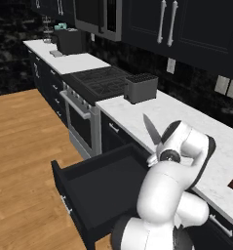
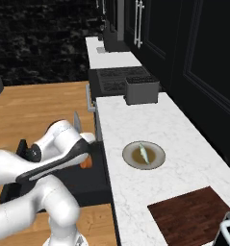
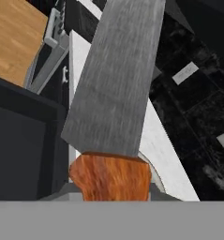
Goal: Pick up the knife from the drawer and place it on the cutting board. Then place the meat from the plate to the cutting board.
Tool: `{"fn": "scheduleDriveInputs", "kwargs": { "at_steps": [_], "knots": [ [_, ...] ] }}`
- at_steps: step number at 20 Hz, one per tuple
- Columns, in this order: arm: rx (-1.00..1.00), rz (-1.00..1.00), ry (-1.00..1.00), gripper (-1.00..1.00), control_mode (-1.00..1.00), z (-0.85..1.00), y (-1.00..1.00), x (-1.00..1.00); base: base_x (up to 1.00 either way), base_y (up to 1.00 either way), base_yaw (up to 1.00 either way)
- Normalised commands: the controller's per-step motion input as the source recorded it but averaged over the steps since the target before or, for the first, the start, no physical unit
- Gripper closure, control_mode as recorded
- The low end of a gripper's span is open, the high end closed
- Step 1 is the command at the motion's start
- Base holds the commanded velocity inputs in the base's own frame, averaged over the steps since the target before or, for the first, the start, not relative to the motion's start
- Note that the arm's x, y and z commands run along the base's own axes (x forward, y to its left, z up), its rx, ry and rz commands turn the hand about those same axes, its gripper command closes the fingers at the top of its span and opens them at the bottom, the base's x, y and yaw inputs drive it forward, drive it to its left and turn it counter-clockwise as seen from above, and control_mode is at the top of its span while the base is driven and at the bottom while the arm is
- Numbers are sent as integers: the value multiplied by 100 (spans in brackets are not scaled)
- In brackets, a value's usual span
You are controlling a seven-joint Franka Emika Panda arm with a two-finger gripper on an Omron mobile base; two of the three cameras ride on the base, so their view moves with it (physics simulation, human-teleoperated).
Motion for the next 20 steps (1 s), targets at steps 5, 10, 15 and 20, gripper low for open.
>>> {"fn": "scheduleDriveInputs", "kwargs": {
  "at_steps": [5,10,15,20],
  "knots": [
    [5,4,25,100,-100,100,0,10,0,0,0],
    [59,-11,-2,100,-100,74,9,28,0,0,0],
    [47,-19,-17,100,-100,81,60,29,0,0,0],
    [29,-27,-39,100,-100,54,94,2,0,0,0]
  ]
}}
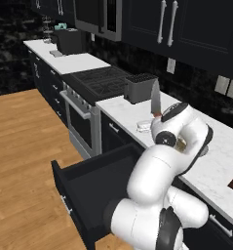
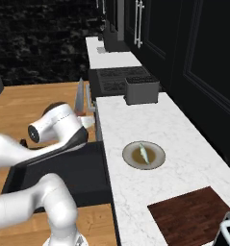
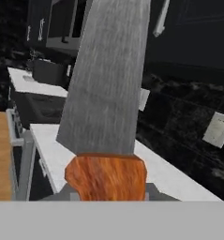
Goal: Pick up the knife from the drawer and place it on the cutting board. Then place the meat from the plate to the cutting board.
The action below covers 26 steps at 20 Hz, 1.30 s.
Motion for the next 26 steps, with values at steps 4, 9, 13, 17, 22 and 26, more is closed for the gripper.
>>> {"fn": "scheduleDriveInputs", "kwargs": {
  "at_steps": [4,9,13,17,22,26],
  "knots": [
    [43,-32,-56,100,-100,15,78,-2,0,0,0],
    [100,-29,-56,100,-100,0,9,0,0,0,0],
    [94,-26,-58,100,-100,7,19,5,0,0,0],
    [77,-21,-40,100,-100,45,37,9,0,0,0],
    [43,-1,28,100,-100,30,33,13,0,0,0],
    [19,13,53,100,-100,-31,-28,4,0,0,0]
  ]
}}
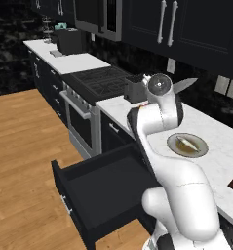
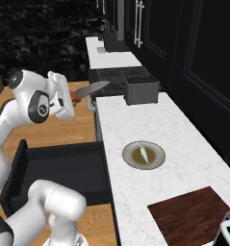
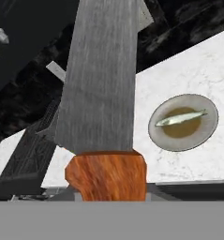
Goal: Pick up the knife from the drawer and place it on the cutting board. Then place the meat from the plate to the cutting board.
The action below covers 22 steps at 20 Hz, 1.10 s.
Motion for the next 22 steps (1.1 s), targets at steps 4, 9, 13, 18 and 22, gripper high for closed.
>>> {"fn": "scheduleDriveInputs", "kwargs": {
  "at_steps": [4,9,13,18,22],
  "knots": [
    [10,26,44,100,-100,-60,-43,-2,0,0,0],
    [-1,38,48,100,-100,-82,-11,-7,0,0,0],
    [-4,38,32,100,-100,-84,-6,-14,0,0,0],
    [-6,34,6,100,-100,-76,0,-27,0,0,0],
    [-4,23,1,100,-100,-61,-7,-16,0,0,0]
  ]
}}
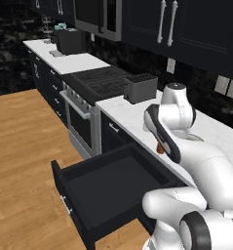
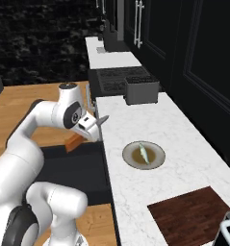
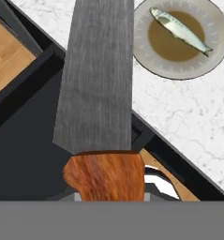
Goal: Pick up the knife from the drawer and place it on the cutting board. Then place the meat from the plate to the cutting board.
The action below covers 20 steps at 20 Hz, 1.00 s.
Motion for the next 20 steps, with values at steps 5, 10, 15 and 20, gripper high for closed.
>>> {"fn": "scheduleDriveInputs", "kwargs": {
  "at_steps": [5,10,15,20],
  "knots": [
    [-1,5,0,100,-100,-5,0,-6,0,0,0],
    [0,0,0,100,-100,0,0,0,0,0,0],
    [0,0,0,100,-100,0,0,0,0,0,0],
    [0,-1,0,100,100,0,0,-3,-5,0,-2]
  ]
}}
